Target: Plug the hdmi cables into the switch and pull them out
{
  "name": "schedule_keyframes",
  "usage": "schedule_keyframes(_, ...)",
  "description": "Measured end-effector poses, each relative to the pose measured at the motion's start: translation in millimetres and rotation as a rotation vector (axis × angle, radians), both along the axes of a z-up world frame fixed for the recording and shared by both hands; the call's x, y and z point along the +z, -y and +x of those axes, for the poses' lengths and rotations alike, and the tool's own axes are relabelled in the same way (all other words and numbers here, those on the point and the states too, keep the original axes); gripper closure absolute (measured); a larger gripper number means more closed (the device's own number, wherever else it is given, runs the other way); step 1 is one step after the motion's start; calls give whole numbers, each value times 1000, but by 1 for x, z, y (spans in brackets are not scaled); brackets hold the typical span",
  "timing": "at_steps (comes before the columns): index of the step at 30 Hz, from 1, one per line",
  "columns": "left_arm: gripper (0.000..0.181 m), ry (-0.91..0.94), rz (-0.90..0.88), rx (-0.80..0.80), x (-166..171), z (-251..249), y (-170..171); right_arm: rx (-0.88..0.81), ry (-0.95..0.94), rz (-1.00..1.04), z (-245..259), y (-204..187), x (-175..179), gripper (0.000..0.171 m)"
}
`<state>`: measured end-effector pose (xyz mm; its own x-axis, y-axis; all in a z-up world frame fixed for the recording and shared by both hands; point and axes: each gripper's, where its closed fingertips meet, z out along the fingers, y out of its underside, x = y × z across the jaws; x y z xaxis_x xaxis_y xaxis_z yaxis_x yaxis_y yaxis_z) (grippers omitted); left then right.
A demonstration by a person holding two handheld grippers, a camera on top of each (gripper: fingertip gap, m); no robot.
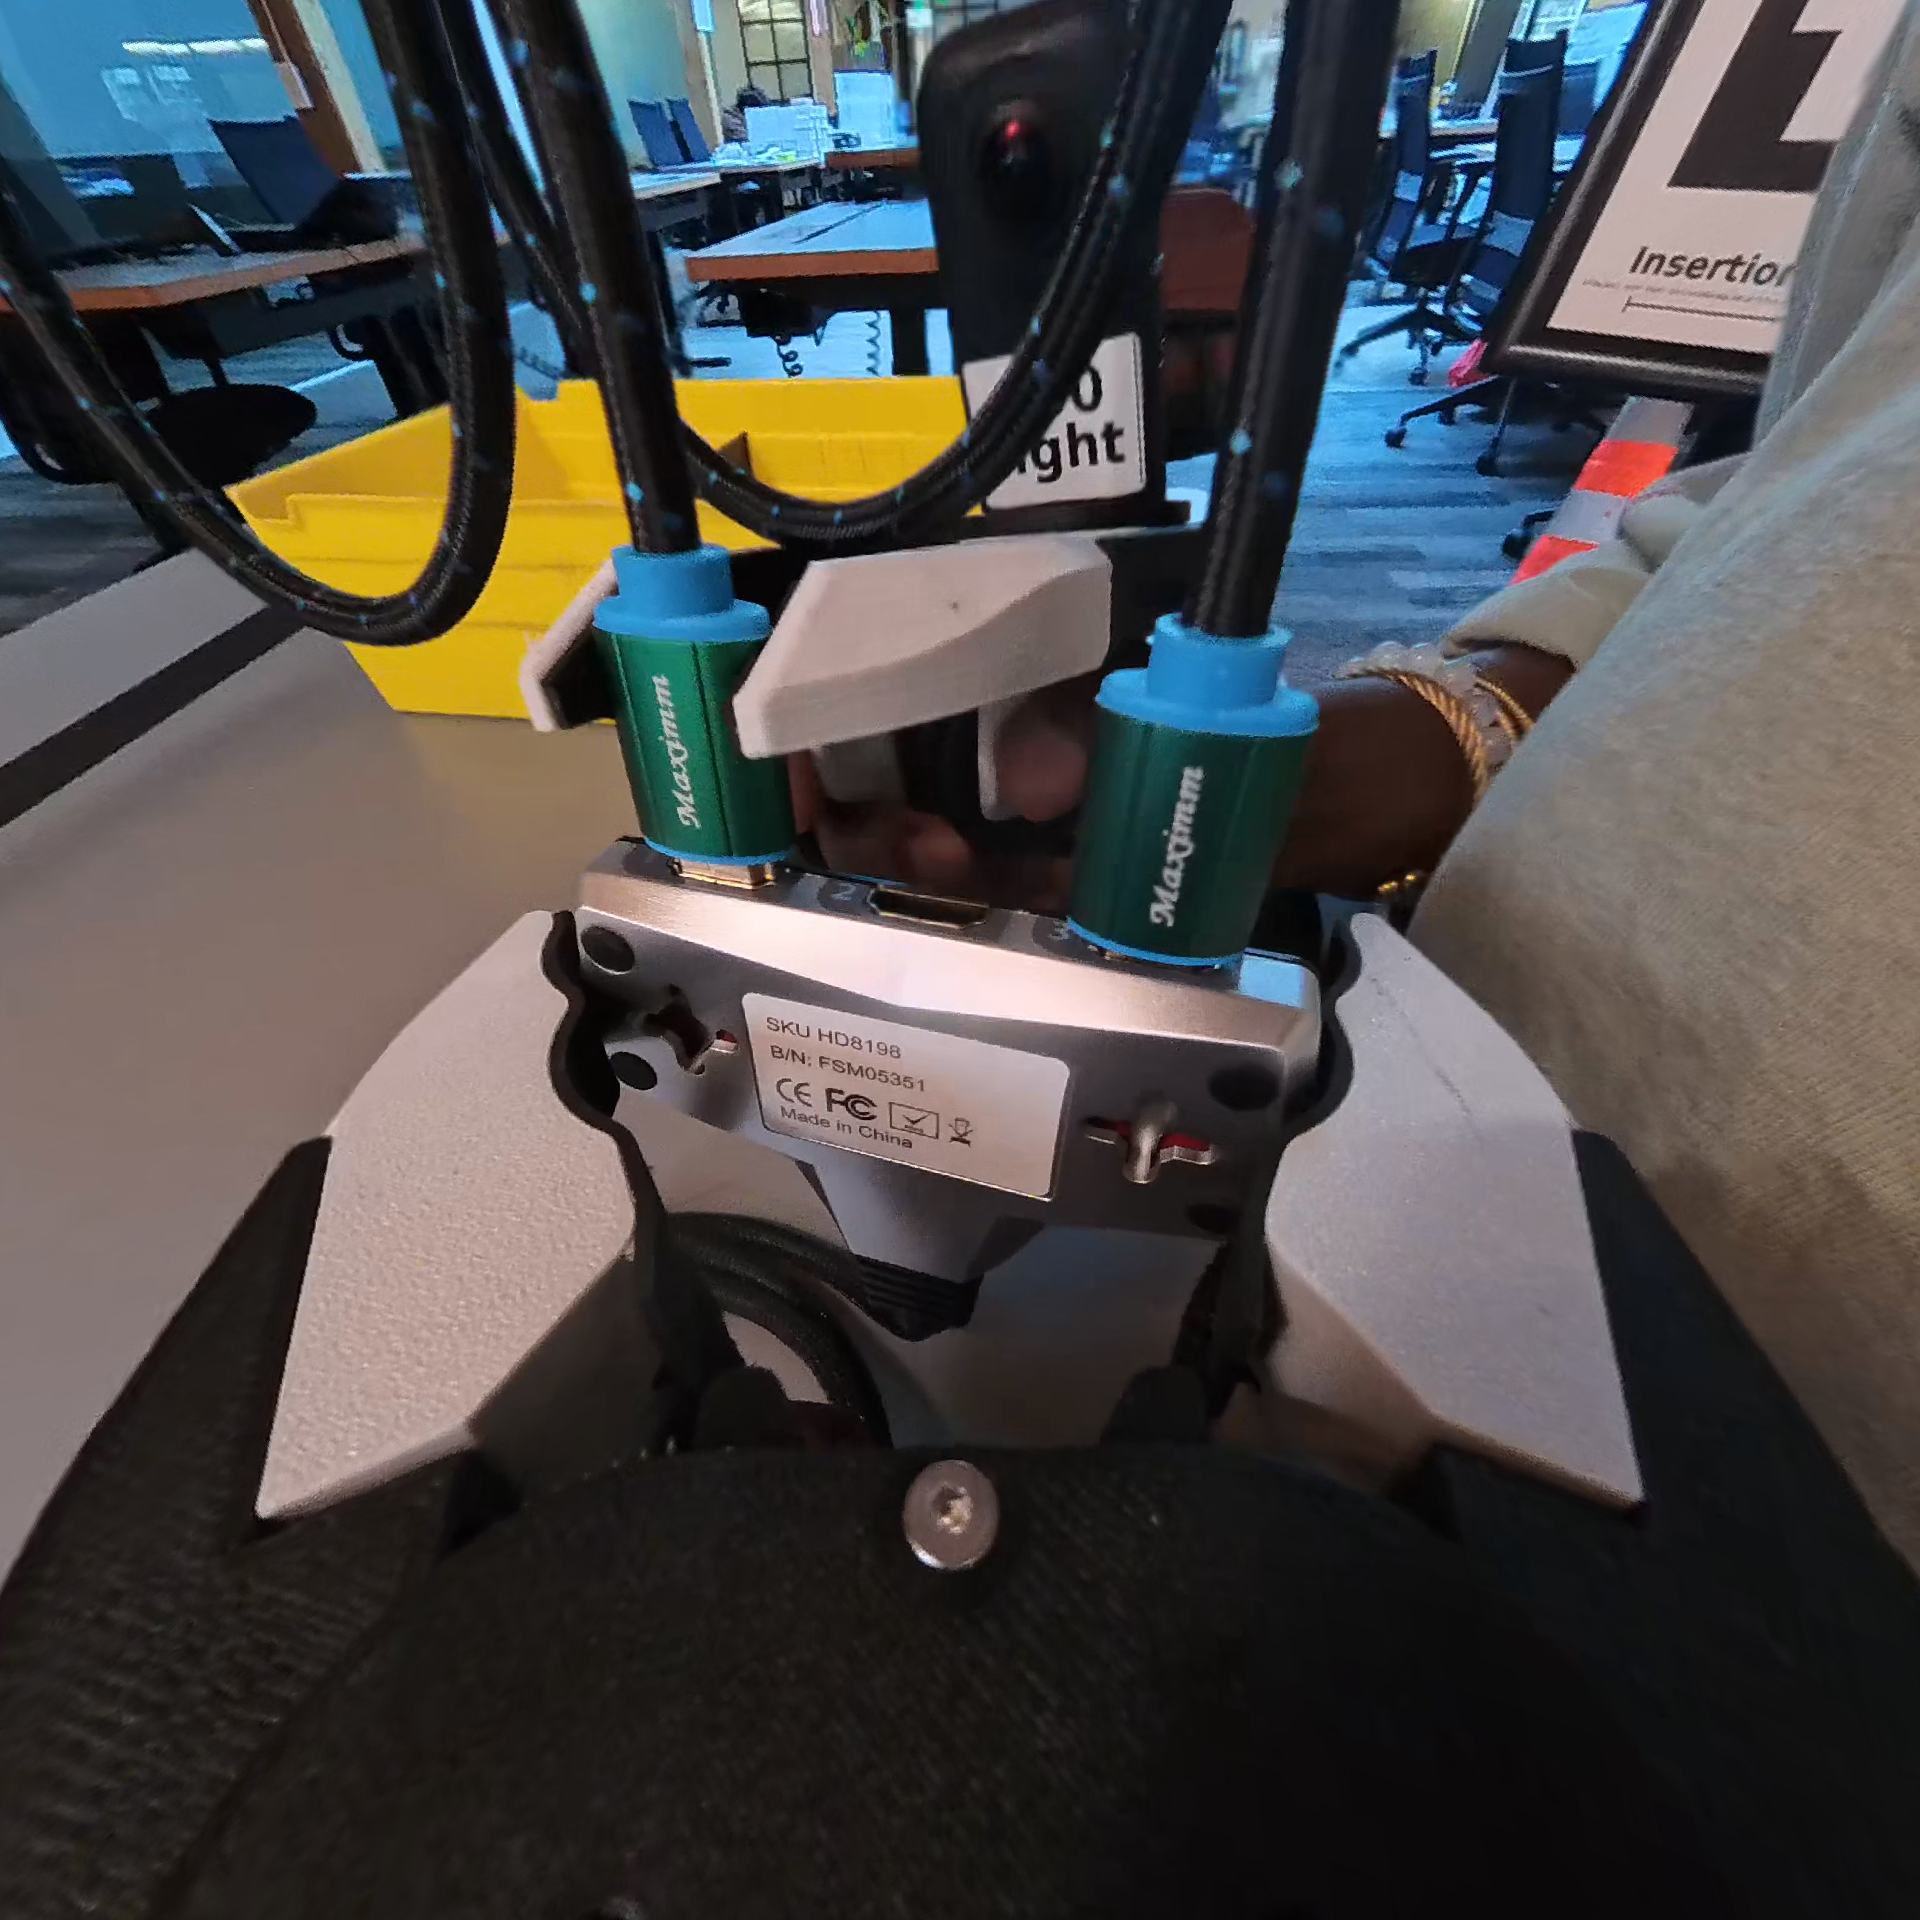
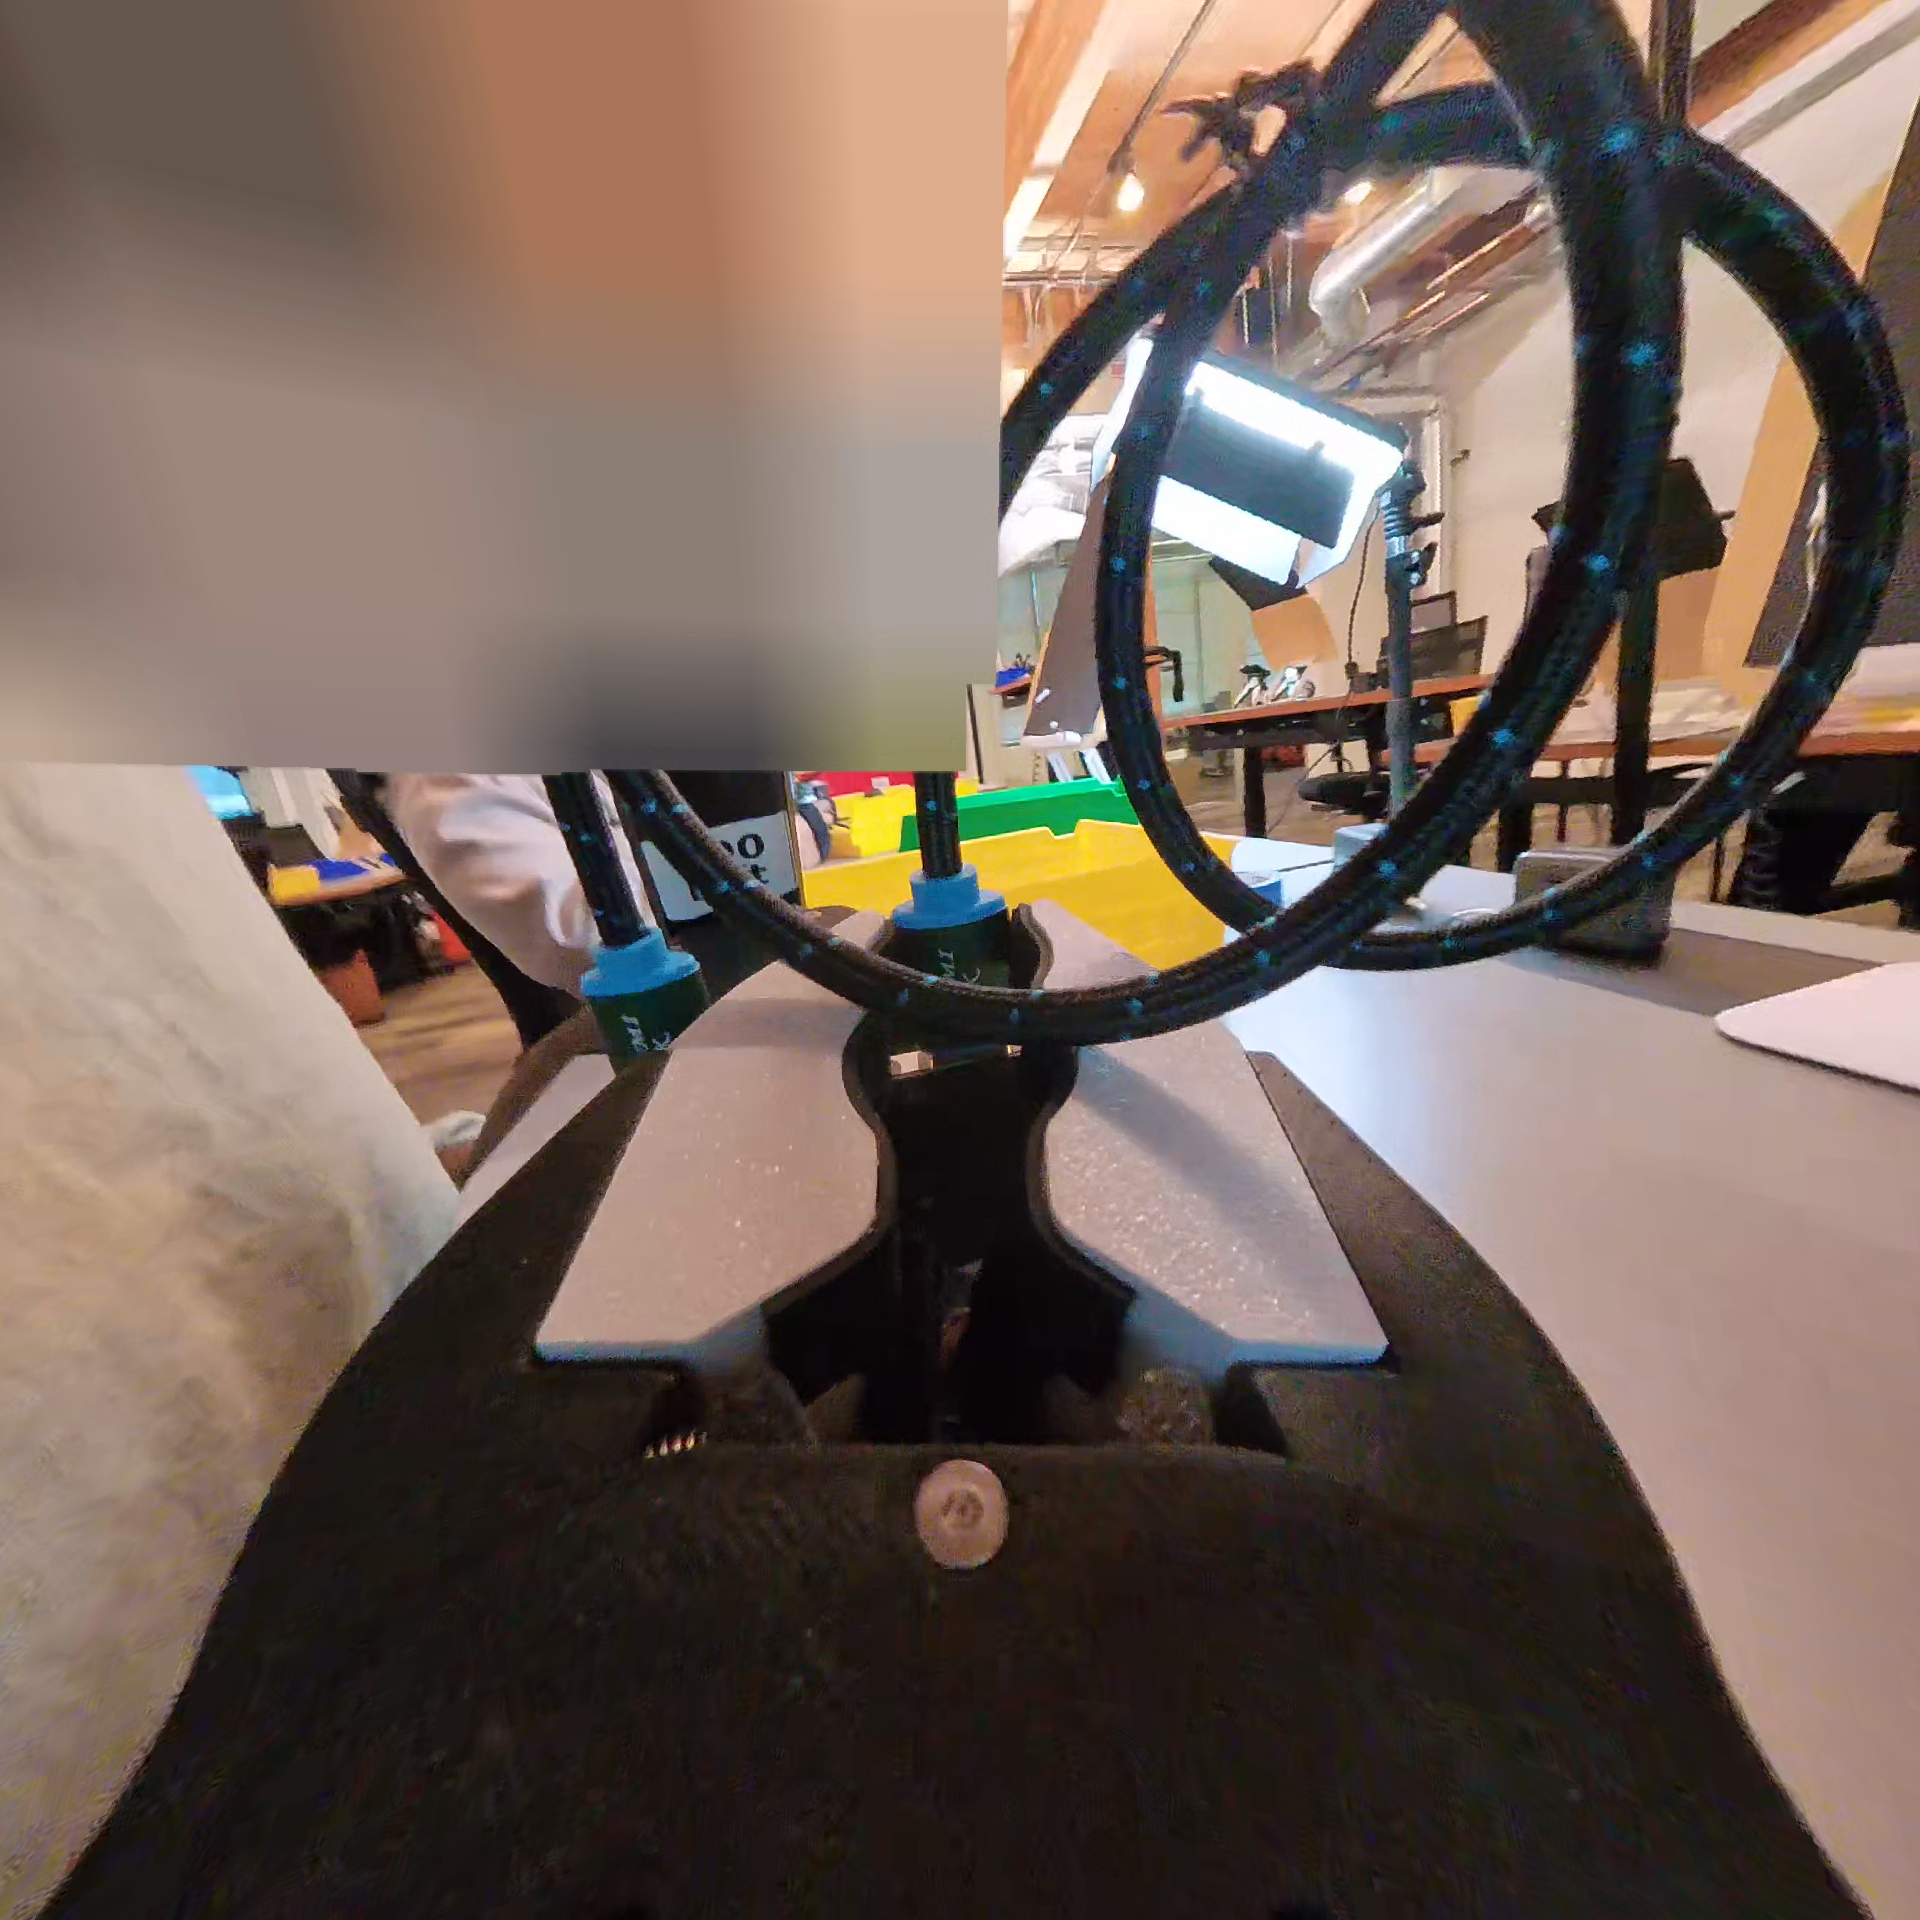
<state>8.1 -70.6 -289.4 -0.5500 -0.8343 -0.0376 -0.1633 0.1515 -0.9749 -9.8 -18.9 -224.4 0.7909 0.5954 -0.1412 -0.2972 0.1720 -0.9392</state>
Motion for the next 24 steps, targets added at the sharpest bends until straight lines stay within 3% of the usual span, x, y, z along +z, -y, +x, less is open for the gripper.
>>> schedule_keyframes(5,53,2,-56,-59,3,-9,8,-85,340,93,-10,4,-1,151)
schedule_keyframes(12,52,26,19,17,2,-3,-3,43,-46,-31,-4,-1,1,150)
schedule_keyframes(17,53,35,-41,-29,7,-10,4,-52,257,84,-12,4,4,151)
schedule_keyframes(19,53,46,-43,-27,8,-9,5,-69,295,103,-11,5,5,151)
schedule_keyframes(24,53,78,43,15,6,-6,-3,18,8,-21,-9,2,6,151)
